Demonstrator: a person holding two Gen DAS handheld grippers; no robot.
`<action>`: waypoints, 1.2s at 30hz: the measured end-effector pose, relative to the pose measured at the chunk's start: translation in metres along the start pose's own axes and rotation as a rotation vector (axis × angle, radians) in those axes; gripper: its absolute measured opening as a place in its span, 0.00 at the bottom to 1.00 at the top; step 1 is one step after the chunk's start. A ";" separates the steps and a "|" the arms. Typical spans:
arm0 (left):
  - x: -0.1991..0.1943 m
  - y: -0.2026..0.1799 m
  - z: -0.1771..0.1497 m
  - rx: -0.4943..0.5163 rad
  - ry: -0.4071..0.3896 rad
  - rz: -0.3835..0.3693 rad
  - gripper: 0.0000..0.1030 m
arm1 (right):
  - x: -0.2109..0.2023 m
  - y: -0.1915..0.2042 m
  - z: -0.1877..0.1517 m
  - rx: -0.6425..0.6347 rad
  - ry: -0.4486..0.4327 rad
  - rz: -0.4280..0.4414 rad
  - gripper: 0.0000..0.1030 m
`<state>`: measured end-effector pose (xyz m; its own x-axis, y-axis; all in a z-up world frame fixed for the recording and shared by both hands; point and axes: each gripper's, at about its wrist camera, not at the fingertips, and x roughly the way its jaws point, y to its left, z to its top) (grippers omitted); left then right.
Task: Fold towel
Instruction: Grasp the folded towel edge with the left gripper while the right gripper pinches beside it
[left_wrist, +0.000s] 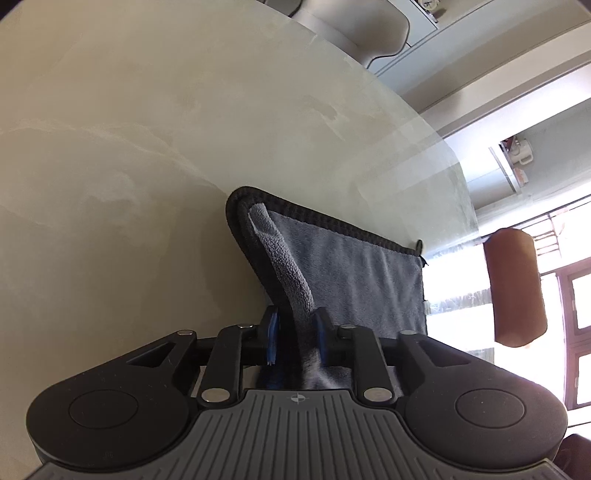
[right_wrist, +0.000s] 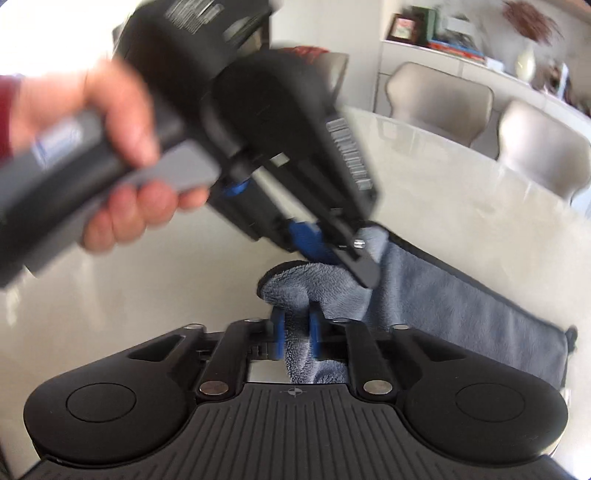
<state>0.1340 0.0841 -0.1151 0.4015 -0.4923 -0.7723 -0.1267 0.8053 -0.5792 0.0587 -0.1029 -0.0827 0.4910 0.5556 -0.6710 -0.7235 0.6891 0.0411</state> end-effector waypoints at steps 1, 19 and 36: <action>-0.001 0.003 0.001 -0.013 -0.007 0.000 0.45 | -0.004 -0.003 0.000 0.017 -0.010 0.003 0.10; 0.019 0.019 0.034 -0.113 -0.053 -0.036 0.27 | -0.038 -0.036 0.003 0.160 -0.044 0.024 0.10; 0.052 -0.103 0.044 0.235 0.030 -0.028 0.13 | -0.073 -0.086 -0.047 0.479 -0.114 -0.027 0.10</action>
<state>0.2080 -0.0095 -0.0841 0.3740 -0.5226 -0.7662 0.1001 0.8440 -0.5269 0.0622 -0.2246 -0.0720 0.5755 0.5636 -0.5926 -0.4188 0.8255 0.3784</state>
